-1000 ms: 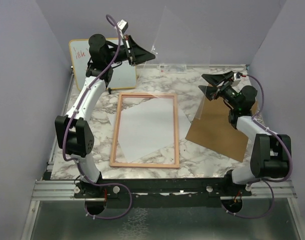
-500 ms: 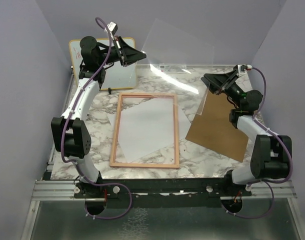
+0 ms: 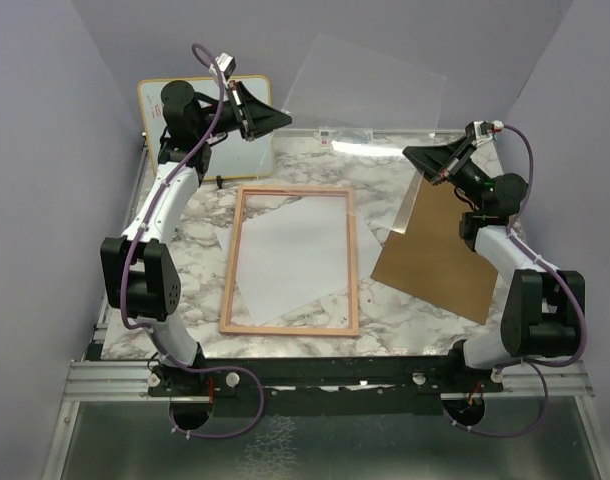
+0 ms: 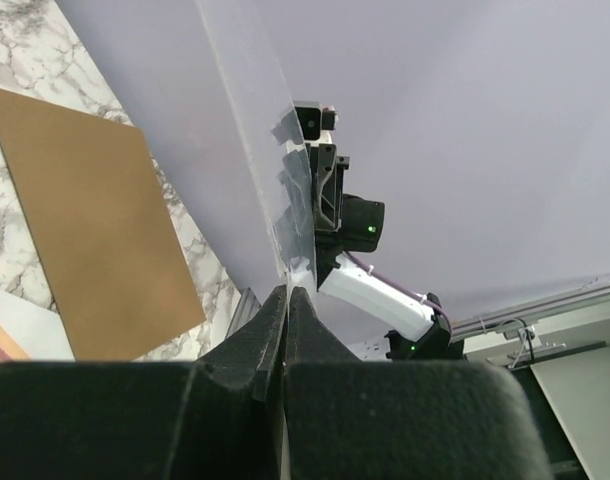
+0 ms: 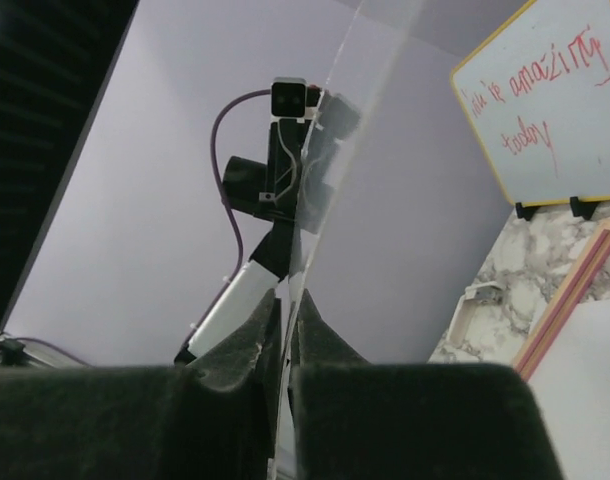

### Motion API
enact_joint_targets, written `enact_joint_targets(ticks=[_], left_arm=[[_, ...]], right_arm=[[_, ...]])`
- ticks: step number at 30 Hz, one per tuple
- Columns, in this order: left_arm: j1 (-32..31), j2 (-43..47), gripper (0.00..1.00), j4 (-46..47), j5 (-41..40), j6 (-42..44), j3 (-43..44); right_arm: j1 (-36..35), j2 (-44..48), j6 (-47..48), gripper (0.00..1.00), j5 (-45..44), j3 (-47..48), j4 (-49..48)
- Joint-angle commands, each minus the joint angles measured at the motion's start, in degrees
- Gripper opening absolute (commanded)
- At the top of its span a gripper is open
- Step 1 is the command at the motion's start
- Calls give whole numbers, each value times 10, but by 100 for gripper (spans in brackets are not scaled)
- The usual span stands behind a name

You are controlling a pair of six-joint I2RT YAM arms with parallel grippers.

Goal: Put the photo into the frame

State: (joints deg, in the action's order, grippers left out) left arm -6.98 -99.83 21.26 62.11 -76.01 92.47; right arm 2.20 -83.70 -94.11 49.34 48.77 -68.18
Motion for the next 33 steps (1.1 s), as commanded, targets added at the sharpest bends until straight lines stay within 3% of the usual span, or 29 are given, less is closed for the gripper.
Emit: enact_joint_targets(ticks=[1, 5, 10, 14, 16, 18, 20, 24, 33], left_arm=[[15, 32, 0, 19, -2, 28, -40], [33, 43, 25, 19, -10, 56, -107], [64, 65, 72, 17, -28, 98, -214], [109, 78, 85, -22, -46, 146, -302], [119, 77, 87, -199, -97, 285, -290], [119, 66, 87, -401, -219, 439, -246], [121, 62, 85, -477, -328, 491, -242], [123, 77, 82, -494, -430, 517, -285], [122, 90, 60, -475, -476, 497, -400]], right_arm=[[-4, 8, 30, 2, 28, -2, 35], [-4, 26, 64, 1, 38, -17, 86], [-4, 64, 151, 1, 43, -25, 225], [-6, 95, 228, 1, 46, -26, 355], [-18, 103, 264, 1, 48, -25, 405], [-40, 106, 282, 1, 48, -26, 439], [-71, 107, 317, 1, 37, -26, 481], [-129, 95, 351, 1, 9, -25, 518], [-218, 35, 366, 1, -38, -15, 529]])
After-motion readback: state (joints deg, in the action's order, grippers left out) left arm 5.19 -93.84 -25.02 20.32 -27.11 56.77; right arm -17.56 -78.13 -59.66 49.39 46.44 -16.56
